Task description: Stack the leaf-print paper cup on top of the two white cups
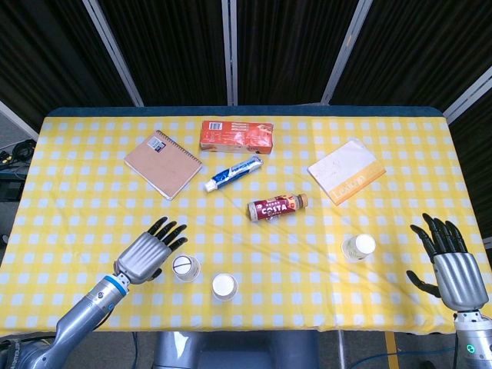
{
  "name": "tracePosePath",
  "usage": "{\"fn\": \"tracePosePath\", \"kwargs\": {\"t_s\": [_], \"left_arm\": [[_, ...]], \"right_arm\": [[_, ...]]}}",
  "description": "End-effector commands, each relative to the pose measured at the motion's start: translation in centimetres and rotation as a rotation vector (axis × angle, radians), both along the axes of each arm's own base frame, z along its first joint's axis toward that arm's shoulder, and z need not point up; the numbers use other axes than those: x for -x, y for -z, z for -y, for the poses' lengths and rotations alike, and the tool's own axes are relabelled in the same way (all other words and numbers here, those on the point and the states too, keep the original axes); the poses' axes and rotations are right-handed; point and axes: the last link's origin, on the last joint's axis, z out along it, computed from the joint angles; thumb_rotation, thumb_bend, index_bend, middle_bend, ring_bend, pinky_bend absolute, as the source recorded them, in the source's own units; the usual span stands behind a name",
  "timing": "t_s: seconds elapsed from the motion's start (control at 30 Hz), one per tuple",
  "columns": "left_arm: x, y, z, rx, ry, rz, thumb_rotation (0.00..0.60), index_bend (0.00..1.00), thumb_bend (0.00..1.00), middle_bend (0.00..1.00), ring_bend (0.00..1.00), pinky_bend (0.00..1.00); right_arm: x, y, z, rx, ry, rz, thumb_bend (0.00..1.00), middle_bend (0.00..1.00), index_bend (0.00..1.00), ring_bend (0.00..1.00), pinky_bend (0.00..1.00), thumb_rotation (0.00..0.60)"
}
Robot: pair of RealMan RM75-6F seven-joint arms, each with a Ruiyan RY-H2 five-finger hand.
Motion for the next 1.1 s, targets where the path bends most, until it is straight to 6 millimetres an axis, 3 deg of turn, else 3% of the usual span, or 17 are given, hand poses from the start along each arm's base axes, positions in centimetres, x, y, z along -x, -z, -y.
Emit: {"fn": "tracePosePath", "kwargs": {"t_s": [0.03,0.23,0.47,0.8,1.1], "left_arm": [[-1.0,1.4,0.2,0.047,0.007,0.002,0.6,0.16,0.29,0.0,0.0,0.0],[-1.5,2.8,0.1,0.063,0.001,-0.013,0.6,0.19,0.29,0.0,0.0,0.0],[-1.7,3.4,0.5,0.074,-0.001,-0.02,0.6,0.37,0.31,0.0,0.0,0.0],[-1.4,2.4,1.8,0.069,0.017,0.013,0.6,0.39,0.31,0.0,0.0,0.0],[-1.8,3.1,3.1,0.11,0.061,0.03,0.6,0.39,0.31,0.0,0.0,0.0]], "right_arm": [[-0.1,-0.1,0.0,-0.001,-0.002,0.006,0.09,0.0,0.18,0.0,0.02,0.6],[0.0,-0.2,0.0,0.0,0.0,0.012,0.09,0.0,0.18,0.0,0.02,0.6],[0.0,-0.4,-0.1,0.001,-0.001,0.021,0.09,0.0,0.18,0.0,0.02,0.6],[-0.1,-0.2,-0.1,-0.006,0.0,0.014,0.09,0.0,0.18,0.0,0.02,0.6],[-0.1,-0.2,-0.1,-0.005,0.006,0.013,0.09,0.0,0.18,0.0,0.02,0.6]]}}
